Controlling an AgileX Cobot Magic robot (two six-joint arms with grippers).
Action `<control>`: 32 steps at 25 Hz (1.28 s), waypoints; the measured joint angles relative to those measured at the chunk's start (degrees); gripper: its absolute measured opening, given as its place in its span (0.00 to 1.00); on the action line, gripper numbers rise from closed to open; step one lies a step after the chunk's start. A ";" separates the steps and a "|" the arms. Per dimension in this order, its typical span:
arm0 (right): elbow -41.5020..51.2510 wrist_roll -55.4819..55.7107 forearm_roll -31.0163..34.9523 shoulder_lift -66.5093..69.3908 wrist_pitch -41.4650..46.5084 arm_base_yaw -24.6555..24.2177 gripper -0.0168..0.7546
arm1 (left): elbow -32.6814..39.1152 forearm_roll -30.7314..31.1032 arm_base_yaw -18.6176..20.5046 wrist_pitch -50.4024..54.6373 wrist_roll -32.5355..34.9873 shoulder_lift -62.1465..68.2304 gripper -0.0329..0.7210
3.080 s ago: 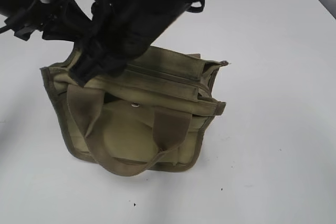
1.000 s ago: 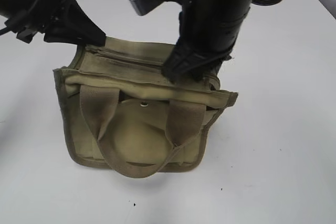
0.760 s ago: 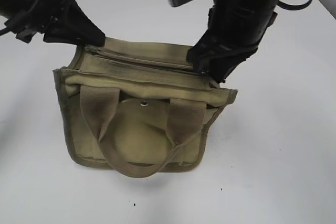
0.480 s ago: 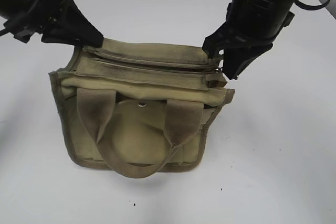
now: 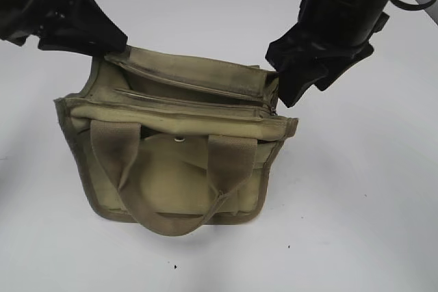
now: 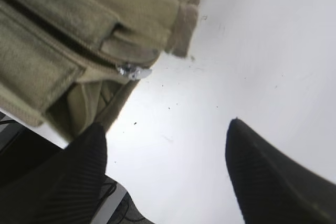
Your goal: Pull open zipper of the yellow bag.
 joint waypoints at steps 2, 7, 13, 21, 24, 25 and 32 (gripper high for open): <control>2.10 0.00 -0.07 -3.49 0.00 0.00 0.75 | 0.00 3.27 0.00 -0.14 0.00 -2.86 0.56; 11.94 -0.01 -0.09 -14.77 0.00 0.00 0.76 | 0.00 12.23 0.00 1.74 -0.24 -12.26 0.60; 27.06 0.48 -0.09 -32.19 -0.11 0.00 0.77 | 1.77 24.88 0.00 7.44 -5.72 -25.55 0.61; 44.31 0.85 -0.07 -57.19 -3.26 0.00 0.77 | 20.22 29.45 0.00 8.18 -8.76 -50.11 0.61; 48.65 1.10 -0.08 -65.69 -3.37 0.00 0.77 | 27.18 31.70 0.00 8.38 -10.54 -59.19 0.61; 49.87 1.21 -0.08 -68.05 -3.41 0.00 0.77 | 29.28 32.41 0.00 8.56 -10.68 -62.59 0.61; 54.14 1.38 -0.14 -83.10 -4.72 0.00 0.77 | 36.49 32.81 0.00 9.27 -10.90 -81.78 0.61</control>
